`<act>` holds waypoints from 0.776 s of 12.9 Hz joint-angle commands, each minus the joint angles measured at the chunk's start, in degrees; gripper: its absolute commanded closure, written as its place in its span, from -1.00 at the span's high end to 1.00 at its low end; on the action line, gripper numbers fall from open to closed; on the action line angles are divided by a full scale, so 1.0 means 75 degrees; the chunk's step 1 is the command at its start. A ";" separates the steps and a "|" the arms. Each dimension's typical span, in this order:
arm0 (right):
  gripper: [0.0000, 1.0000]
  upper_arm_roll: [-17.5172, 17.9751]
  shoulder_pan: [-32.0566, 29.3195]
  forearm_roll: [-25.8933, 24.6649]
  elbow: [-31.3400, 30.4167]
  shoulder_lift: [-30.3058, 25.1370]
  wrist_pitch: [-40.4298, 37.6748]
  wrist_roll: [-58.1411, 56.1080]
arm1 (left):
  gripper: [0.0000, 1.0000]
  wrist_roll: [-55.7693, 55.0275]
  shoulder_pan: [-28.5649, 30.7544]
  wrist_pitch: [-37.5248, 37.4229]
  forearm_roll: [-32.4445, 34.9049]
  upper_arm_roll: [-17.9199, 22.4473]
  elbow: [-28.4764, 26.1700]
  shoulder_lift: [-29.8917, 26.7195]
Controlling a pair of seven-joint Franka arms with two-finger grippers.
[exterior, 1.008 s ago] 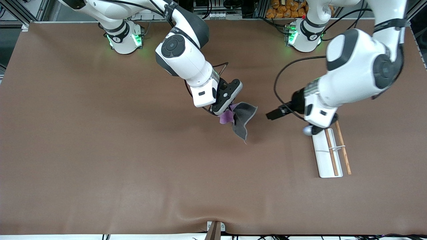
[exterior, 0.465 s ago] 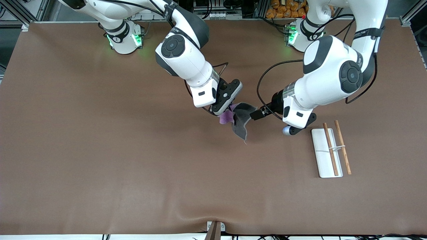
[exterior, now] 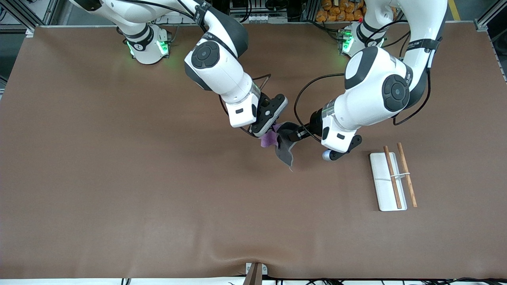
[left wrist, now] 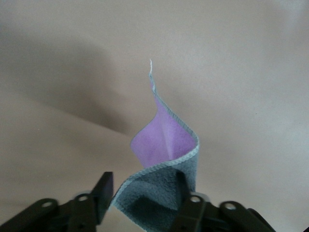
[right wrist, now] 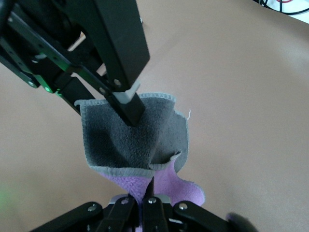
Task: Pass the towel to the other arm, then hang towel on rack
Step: 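Pull the towel with the left gripper while the right gripper releases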
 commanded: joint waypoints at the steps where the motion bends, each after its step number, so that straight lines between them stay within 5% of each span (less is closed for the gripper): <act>1: -1.00 -0.0031 0.0088 -0.0187 0.0166 0.0053 -0.0017 0.0121 | -0.35 -0.0081 -0.0073 0.0076 -0.0135 0.0046 0.0053 0.0011; 6: -1.00 -0.0031 0.0100 -0.0175 0.0166 0.0053 -0.0017 0.0132 | -1.00 -0.0069 -0.0062 0.0076 -0.0112 0.0046 0.0053 0.0000; 10: -1.00 -0.0031 0.0088 -0.0163 0.0166 0.0041 -0.0029 0.0132 | -1.00 0.0071 0.0102 0.0018 -0.0018 0.0070 0.0088 -0.0176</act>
